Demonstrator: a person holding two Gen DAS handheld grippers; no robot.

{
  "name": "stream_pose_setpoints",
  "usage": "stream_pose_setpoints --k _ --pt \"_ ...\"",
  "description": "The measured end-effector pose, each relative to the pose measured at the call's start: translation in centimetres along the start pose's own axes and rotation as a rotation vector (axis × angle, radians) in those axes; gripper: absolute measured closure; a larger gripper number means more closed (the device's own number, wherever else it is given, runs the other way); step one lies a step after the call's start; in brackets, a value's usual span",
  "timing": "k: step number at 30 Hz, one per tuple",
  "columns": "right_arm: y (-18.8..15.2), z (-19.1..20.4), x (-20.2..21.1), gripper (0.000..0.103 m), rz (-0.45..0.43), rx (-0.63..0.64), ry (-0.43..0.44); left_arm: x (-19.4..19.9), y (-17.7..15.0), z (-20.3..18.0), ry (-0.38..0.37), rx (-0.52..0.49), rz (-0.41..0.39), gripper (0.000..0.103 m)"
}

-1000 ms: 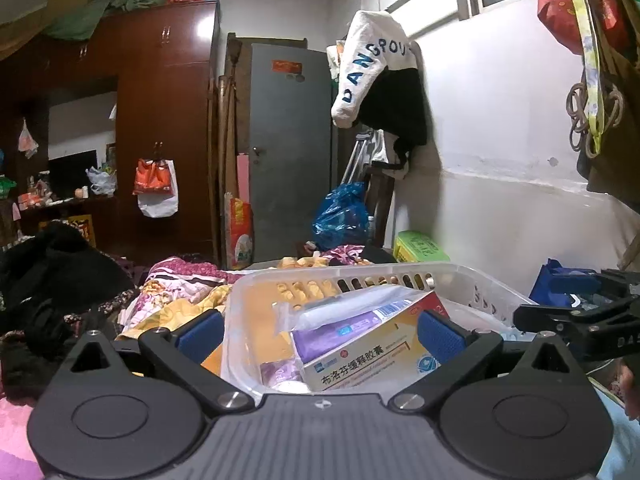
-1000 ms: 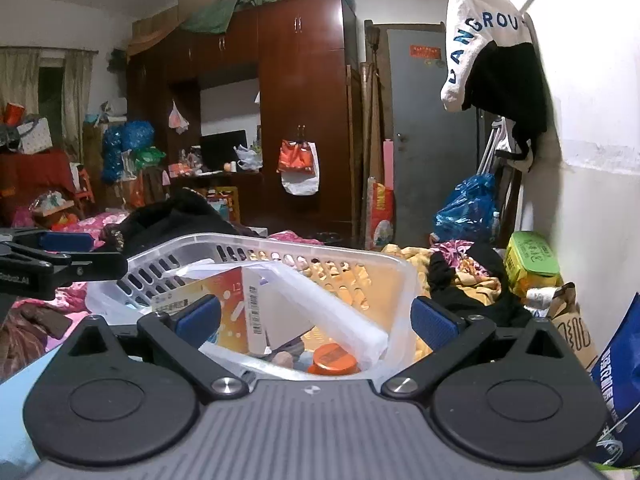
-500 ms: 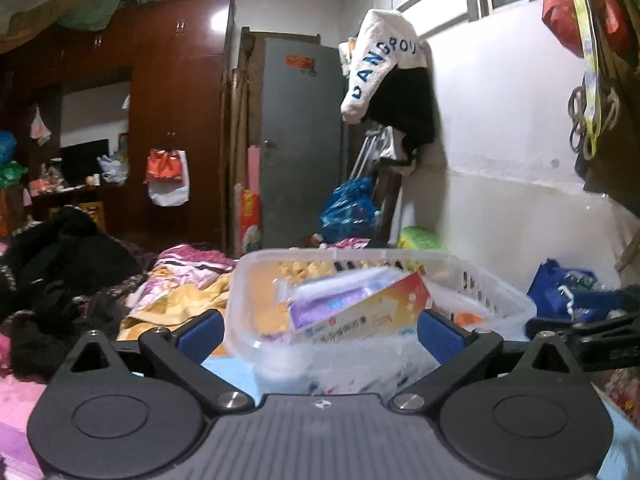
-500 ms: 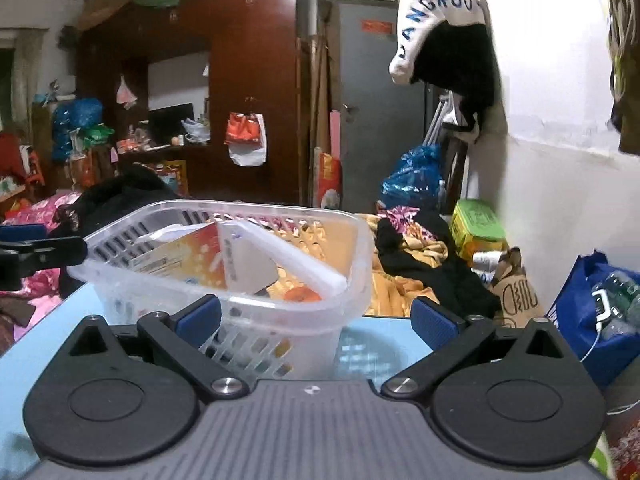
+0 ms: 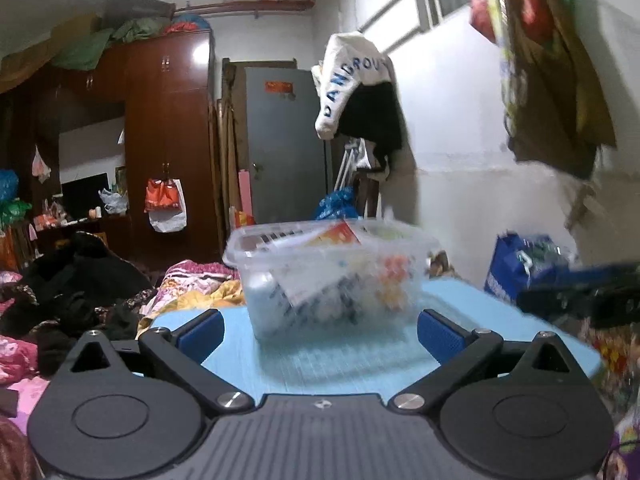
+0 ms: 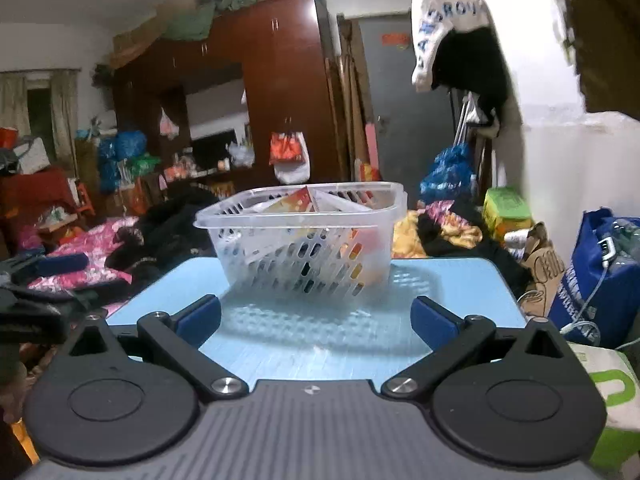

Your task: Organize objects

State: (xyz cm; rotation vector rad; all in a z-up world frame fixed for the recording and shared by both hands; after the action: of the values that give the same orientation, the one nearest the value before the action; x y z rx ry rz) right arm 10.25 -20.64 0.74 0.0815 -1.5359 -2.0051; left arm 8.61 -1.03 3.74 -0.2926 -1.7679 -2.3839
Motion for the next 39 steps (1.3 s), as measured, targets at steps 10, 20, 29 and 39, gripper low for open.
stream_pose_setpoints --k 10,20,29,39 --pt "-0.1 1.4 -0.1 0.000 -0.047 0.053 -0.036 0.5 -0.2 -0.9 -0.002 0.012 0.011 0.000" --pt "-0.8 1.8 0.5 0.000 -0.042 0.053 -0.007 1.0 -0.1 -0.8 0.017 0.013 0.009 0.000" --pt "-0.8 1.6 0.7 0.000 -0.052 0.038 -0.010 0.7 -0.4 -0.4 0.007 0.037 0.021 0.000" --pt "-0.7 1.5 0.9 0.000 -0.066 0.033 -0.018 0.4 -0.6 -0.4 0.001 0.035 0.027 0.000"
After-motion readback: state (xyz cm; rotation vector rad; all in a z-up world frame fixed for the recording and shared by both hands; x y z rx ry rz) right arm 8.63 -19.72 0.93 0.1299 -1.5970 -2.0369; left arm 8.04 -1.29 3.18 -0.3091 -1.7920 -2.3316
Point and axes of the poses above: each gripper's, at about its wrist camera, not at the fingertips, and x roughly against the way its jaws point, z to its left, y to its top, the point moved 7 cm from there along -x, roughly the way its jaws point, and after that the axes turned 13 degrees about -x, right-handed, at the moved point
